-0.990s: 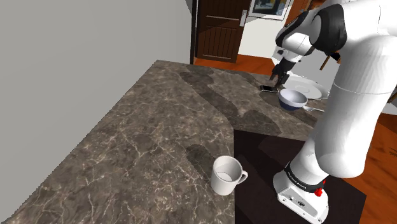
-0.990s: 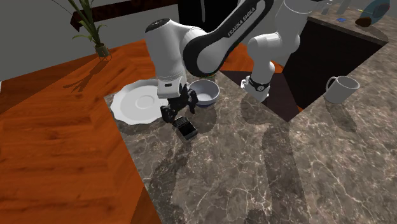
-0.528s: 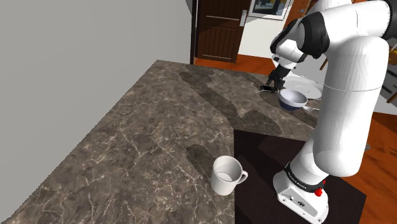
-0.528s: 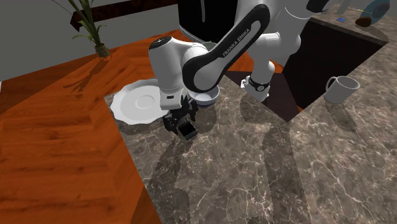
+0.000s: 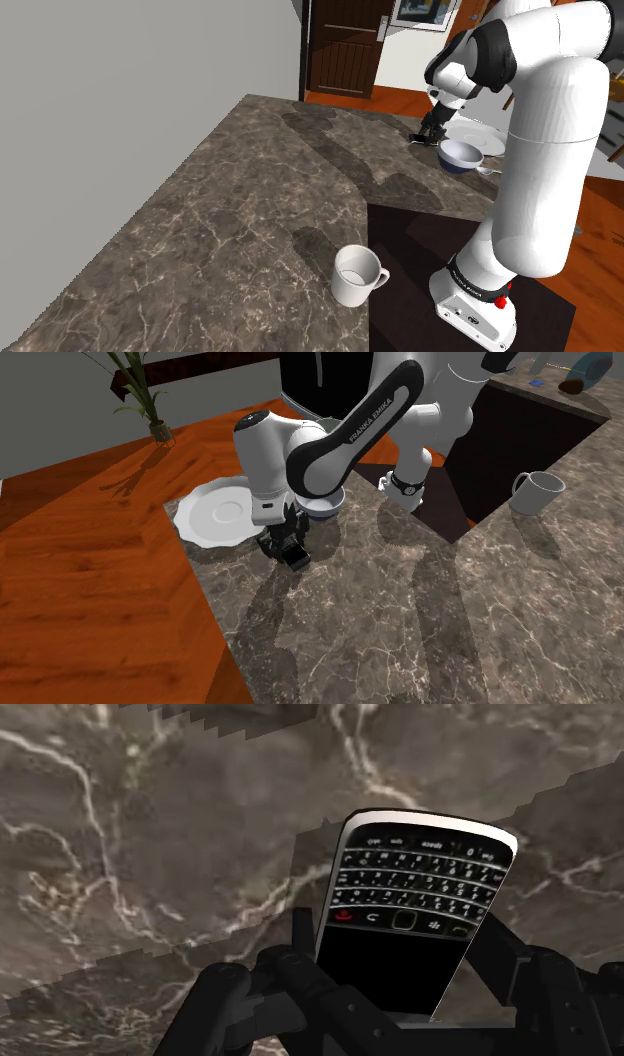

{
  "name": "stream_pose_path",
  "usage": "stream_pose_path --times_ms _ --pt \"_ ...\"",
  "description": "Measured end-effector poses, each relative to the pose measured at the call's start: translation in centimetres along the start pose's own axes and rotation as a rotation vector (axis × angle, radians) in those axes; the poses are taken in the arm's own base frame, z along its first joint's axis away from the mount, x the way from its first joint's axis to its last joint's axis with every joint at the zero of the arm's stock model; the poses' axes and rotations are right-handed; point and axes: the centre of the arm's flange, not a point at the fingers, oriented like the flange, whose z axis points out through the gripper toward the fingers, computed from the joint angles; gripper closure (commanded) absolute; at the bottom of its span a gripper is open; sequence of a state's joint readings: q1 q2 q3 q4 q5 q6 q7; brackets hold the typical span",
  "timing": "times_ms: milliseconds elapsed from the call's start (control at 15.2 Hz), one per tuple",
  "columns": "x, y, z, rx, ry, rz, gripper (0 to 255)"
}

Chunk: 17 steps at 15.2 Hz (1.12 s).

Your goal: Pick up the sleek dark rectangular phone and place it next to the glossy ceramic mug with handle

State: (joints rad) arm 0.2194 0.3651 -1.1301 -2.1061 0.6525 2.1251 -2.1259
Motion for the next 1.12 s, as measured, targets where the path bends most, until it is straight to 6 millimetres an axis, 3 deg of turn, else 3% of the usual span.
stream_pose_path --times_ms 660,1122 --pt "0.1 0.0 -0.2 -0.002 -0.001 0.000 255" --pt "0.8 0.0 -3.5 -0.002 -0.002 -0.001 255"
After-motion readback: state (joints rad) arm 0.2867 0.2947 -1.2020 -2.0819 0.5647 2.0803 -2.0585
